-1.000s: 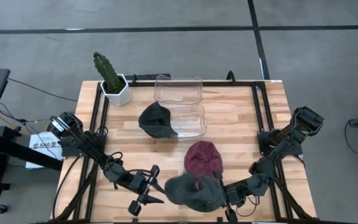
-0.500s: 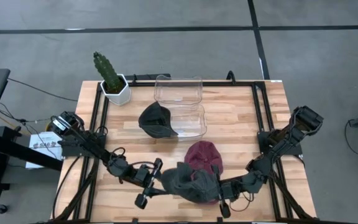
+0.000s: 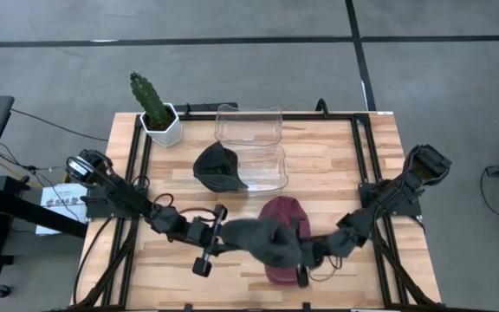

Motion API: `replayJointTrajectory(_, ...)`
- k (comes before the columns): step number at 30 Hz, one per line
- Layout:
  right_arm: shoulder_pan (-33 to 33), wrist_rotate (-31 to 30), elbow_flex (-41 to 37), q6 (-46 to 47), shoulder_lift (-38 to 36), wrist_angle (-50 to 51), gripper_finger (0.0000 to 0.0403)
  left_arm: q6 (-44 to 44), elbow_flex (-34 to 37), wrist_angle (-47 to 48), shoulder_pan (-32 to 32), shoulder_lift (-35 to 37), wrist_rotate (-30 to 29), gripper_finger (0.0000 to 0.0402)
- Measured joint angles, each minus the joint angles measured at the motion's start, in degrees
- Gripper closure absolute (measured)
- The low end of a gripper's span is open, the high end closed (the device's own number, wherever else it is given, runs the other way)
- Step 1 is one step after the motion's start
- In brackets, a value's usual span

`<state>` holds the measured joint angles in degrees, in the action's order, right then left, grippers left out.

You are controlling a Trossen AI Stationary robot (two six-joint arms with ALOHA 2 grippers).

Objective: Pick & Place hat
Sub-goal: Put the black cap into the bottom transparent bin

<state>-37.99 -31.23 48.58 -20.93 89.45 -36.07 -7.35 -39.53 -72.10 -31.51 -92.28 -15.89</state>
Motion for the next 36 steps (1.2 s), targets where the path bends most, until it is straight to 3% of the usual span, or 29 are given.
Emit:
replayJointTrajectory(9, 2.7, 0.0, 0.2, 1.4, -4.4, 4.6, 0.0372, -7.6, -0.1, 9.9, -1.1, 7.8, -4.4, 0.039)
replayJointTrajectory(15, 1.2, -12.4, 0.1, 5.5, -4.0, 13.3, 0.0316, -7.7, -0.1, 12.1, -1.1, 7.6, -7.7, 0.039)
replayJointTrajectory(23, -1.1, -16.7, 0.1, 10.5, -3.9, 23.2, 0.0245, -10.5, -0.1, 19.8, -0.7, 11.4, -15.5, 0.0389)
replayJointTrajectory(31, -5.2, -28.4, 0.1, 8.3, -4.0, 27.6, 0.0228, -10.6, -0.1, 35.8, 0.5, 25.2, -19.1, 0.0389)
replayJointTrajectory(36, -9.1, -30.5, 0.1, 2.4, -4.0, 24.4, 0.023, -6.9, -0.1, 43.5, 0.0, 30.8, -19.0, 0.0389)
